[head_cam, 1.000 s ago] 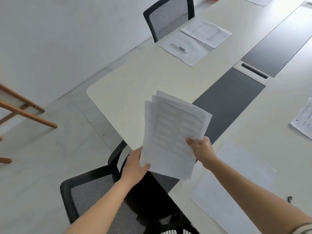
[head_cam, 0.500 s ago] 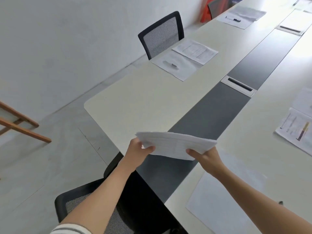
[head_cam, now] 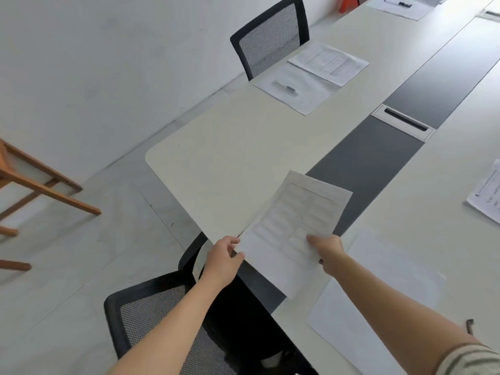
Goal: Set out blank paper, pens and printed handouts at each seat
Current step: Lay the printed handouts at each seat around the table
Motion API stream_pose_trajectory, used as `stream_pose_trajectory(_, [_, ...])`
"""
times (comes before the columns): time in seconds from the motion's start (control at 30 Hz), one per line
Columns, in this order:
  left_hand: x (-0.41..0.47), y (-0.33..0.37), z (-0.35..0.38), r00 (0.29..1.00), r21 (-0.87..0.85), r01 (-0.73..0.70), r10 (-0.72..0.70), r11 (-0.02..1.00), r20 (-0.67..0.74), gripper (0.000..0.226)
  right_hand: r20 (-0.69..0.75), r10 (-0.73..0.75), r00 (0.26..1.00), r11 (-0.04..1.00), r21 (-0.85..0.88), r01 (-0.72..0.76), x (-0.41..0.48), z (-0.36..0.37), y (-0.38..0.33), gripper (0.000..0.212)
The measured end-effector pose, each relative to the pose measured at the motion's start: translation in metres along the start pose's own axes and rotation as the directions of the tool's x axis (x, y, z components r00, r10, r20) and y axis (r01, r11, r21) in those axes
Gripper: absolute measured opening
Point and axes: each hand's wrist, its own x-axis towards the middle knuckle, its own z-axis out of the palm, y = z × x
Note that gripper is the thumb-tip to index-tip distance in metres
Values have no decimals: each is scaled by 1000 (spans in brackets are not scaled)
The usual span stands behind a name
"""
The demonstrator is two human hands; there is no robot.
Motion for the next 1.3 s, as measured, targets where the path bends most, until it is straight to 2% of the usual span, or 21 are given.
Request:
stream_pose_trajectory(0.07, [-9,-16,15,998,105,-11,4,994,64,36,-3,96,995,995,2,-96,10,8,11,42])
stream_pose_trajectory(0.13, [-15,-27,31,995,196,-43,23,980,102,37,2,125,992,991,-42,-125,15,11,14,43])
stream_pose_trajectory(0.2, [-17,-34,43,990,300,-94,58,949,126,41,21,100,995,988,-124,-96,14,6,12,35])
stream_pose_trajectory(0.27, [-16,-36,52,984,420,-146,88,896,154,45,58,8,998,943,-332,12,9,-9,10,31])
stream_pose_trajectory(0.3, [-15,-37,56,981,474,-168,99,865,167,47,60,-65,996,868,-489,86,7,-19,9,30])
stream_pose_trajectory(0.33, [-15,-37,59,977,519,-188,105,834,185,49,51,-151,987,745,-650,147,2,-30,9,32])
stream_pose_trajectory(0.4, [-14,-37,67,966,606,-238,119,759,230,53,50,-335,941,435,-878,201,-2,-50,15,40])
stream_pose_trajectory(0.47, [-14,-38,75,953,680,-287,132,674,271,57,186,-451,873,190,-935,298,-3,-63,26,53])
stream_pose_trajectory(0.53, [-13,-39,81,948,726,-308,138,614,286,58,374,-421,826,-10,-913,408,-1,-63,37,60])
stream_pose_trajectory(0.57, [-13,-40,82,950,739,-306,139,600,281,58,433,-380,817,-90,-897,433,2,-59,42,61])
stream_pose_trajectory(0.63, [-13,-41,83,953,751,-299,142,589,268,56,484,-321,814,-169,-875,454,8,-50,50,59])
stream_pose_trajectory(0.77, [-12,-40,79,950,765,-307,138,566,279,56,483,-337,808,-164,-876,454,10,-44,51,57])
stream_pose_trajectory(0.83, [-12,-37,78,952,768,-303,134,565,277,56,483,-376,791,-120,-871,475,6,-51,51,60])
stream_pose_trajectory(0.9, [-14,-30,80,952,761,-303,146,574,269,58,429,-479,766,14,-869,495,0,-69,52,58])
stream_pose_trajectory(1.0, [-25,-12,93,921,713,-387,217,585,323,57,137,-616,775,301,-869,392,-3,-117,64,55])
stream_pose_trajectory(1.07, [-39,2,109,875,664,-483,282,571,395,55,-114,-576,809,535,-801,268,-6,-156,78,59])
stream_pose_trajectory(1.1, [-48,8,119,844,640,-534,309,553,438,54,-207,-533,821,624,-752,215,-9,-173,87,62])
stream_pose_trajectory(1.13, [-56,12,129,809,618,-586,328,525,488,53,-257,-502,826,663,-728,176,-13,-187,97,65])
stream_pose_trajectory(1.17, [-64,14,139,770,596,-635,336,491,542,53,-258,-495,829,646,-748,153,-18,-199,107,68])
stream_pose_trajectory(1.2, [-71,15,149,732,578,-677,330,456,596,53,-211,-499,841,581,-801,144,-21,-209,120,72])
stream_pose_trajectory(1.3, [-82,12,169,644,551,-757,259,351,720,55,20,-406,914,294,-944,152,-32,-216,154,84])
